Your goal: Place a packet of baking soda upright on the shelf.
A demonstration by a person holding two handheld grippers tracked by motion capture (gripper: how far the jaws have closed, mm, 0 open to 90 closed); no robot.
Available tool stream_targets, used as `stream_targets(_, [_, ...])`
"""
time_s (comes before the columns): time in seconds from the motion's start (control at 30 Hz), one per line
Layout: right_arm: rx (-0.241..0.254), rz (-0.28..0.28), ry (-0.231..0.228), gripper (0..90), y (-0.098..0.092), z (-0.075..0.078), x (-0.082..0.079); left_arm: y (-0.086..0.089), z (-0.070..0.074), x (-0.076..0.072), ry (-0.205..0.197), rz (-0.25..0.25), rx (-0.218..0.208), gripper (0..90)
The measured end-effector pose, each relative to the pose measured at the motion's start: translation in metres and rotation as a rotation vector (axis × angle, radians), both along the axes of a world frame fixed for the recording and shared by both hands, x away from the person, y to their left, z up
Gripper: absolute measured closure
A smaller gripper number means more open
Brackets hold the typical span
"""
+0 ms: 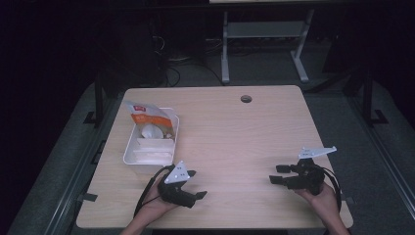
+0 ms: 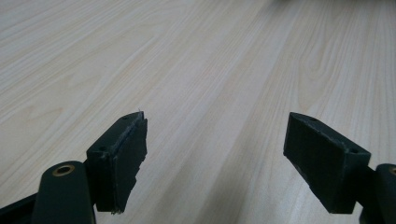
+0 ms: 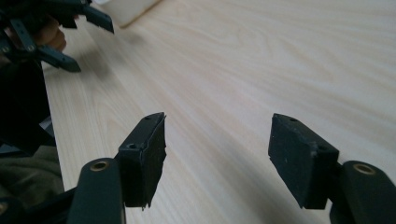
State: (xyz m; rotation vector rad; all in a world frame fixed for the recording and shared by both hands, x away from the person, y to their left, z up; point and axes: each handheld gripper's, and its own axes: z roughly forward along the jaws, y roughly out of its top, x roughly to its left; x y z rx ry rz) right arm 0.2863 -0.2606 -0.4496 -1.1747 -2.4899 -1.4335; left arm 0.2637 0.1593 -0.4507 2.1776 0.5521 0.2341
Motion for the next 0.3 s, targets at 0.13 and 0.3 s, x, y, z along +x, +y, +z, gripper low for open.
stream_targets(0.13, [-0.045,0.008,-0.011,36.8,0.005,-0.003,-0.002,0.001,0.0,-0.001,0.0,-0.005,0.007,21.0])
stream_targets(0.3, [-0.055,0.018,-0.032,36.2,0.013,-0.002,-0.001,0.001,-0.001,-0.001,-0.005,-0.011,0.017,21.0])
